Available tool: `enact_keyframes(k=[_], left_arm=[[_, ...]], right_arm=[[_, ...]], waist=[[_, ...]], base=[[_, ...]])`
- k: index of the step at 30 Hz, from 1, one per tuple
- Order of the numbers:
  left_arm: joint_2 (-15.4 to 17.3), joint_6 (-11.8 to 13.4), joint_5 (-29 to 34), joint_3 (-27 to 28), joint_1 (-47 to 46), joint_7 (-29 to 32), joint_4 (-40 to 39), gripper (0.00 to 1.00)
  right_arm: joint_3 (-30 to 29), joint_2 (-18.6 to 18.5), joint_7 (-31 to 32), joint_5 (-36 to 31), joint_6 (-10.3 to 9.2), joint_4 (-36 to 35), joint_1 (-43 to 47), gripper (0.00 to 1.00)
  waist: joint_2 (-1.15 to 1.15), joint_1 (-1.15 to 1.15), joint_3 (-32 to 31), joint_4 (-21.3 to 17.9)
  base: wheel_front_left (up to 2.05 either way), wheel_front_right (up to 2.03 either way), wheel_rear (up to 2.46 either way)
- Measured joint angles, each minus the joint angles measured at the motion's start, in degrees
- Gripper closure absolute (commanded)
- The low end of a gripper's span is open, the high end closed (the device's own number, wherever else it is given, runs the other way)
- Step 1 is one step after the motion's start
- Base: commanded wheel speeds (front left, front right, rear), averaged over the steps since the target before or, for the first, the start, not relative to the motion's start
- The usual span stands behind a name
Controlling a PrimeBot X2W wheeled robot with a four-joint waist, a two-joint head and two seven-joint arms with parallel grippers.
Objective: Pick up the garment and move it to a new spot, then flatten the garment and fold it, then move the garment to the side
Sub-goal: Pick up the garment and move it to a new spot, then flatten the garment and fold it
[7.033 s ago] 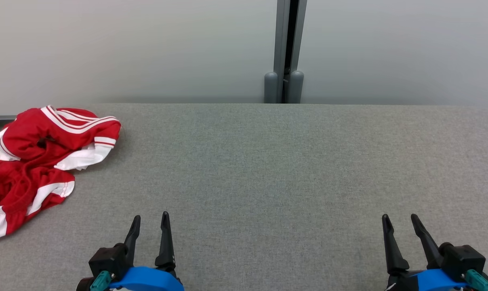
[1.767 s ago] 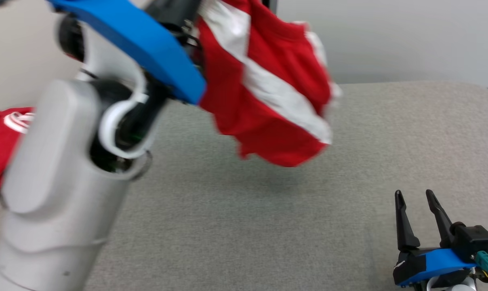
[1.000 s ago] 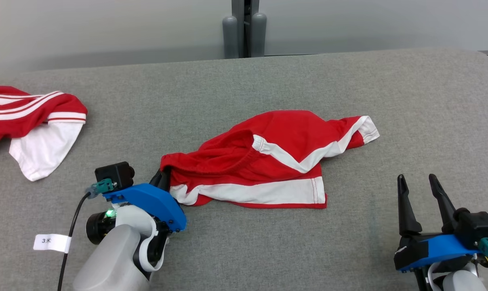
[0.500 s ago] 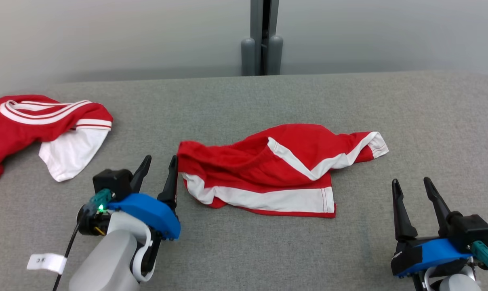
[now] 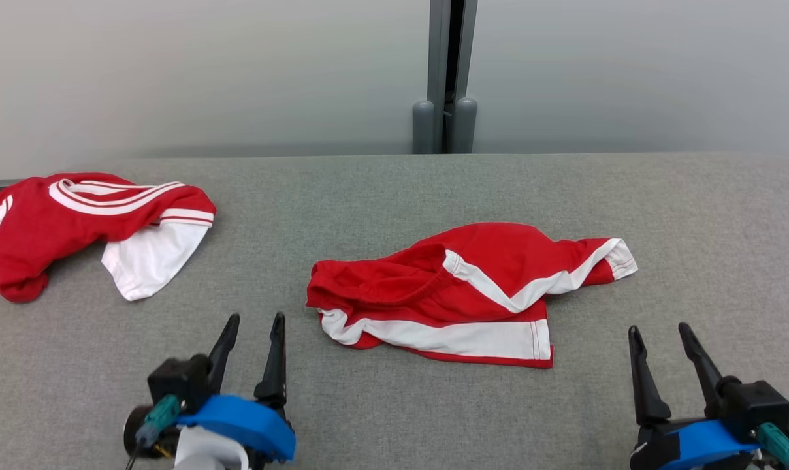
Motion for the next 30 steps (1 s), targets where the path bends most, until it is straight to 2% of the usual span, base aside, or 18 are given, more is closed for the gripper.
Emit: enact_keyframes(k=[6,15,30], left_arm=[[-3.2,-0.5,1.7,5.3,6.0,0.0,-3.5,0.0],[-5.3,-1.5,6.8,9.7,9.6,0.0,-5.5,0.0],[-7.5,-4.1,9.3,11.9,10.2,0.0,-3.4,0.0]], right_arm=[[1.0,0.0,0.0,1.8,0.0,-0.6,2.4,0.0],[1.7,0.0,0.0,2.8,0.0,-0.7,3.6,0.0],[1.7,0.0,0.0,3.2,0.0,0.1,3.6,0.0]], waist=[[0.0,0.0,-0.9,0.2],[0.0,0.0,-1.6,-0.1],[0.0,0.0,-1.1,0.4]], base=[[0.0,0.0,0.0],[0.0,0.0,0.0],[0.0,0.0,0.0]])
